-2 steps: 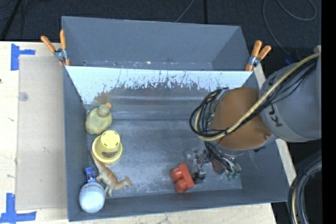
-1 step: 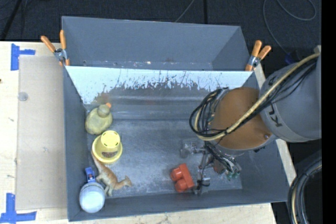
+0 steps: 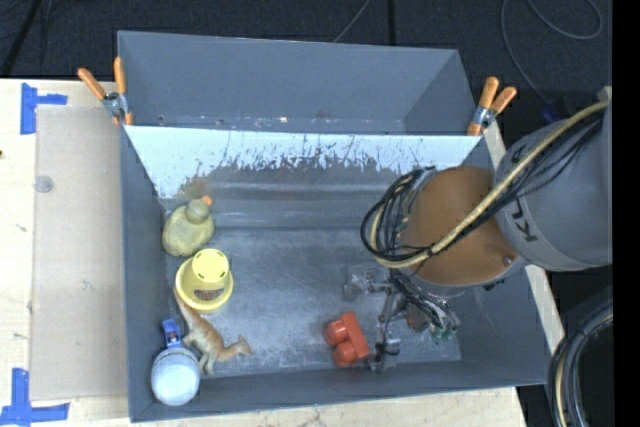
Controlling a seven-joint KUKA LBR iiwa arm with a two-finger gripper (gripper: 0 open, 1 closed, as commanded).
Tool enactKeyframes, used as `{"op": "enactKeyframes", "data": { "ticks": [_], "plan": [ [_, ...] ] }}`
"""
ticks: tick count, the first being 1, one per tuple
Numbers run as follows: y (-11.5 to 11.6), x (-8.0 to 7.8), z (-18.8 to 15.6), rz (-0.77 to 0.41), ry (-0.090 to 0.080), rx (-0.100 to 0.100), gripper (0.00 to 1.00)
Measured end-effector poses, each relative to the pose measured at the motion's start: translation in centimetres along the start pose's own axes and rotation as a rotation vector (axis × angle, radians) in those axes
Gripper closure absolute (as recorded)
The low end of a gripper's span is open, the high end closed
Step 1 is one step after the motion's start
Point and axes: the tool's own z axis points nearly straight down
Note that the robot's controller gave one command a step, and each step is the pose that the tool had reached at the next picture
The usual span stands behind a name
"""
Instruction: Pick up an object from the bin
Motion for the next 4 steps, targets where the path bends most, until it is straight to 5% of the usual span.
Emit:
{"op": "enactKeyframes", "data": {
  "ticks": [1, 2, 3, 4],
  "plan": [
    [1.4, 2.2, 0.0, -0.091, 0.005, -0.001, 1.00],
    [1.4, 1.6, -0.3, -0.088, -0.018, 0.001, 0.00],
    [1.4, 1.6, -0.3, -0.088, -0.018, 0.001, 0.00],
    [13.5, -3.4, -0.4, -0.075, -0.018, 0.001, 1.00]
  ]
}}
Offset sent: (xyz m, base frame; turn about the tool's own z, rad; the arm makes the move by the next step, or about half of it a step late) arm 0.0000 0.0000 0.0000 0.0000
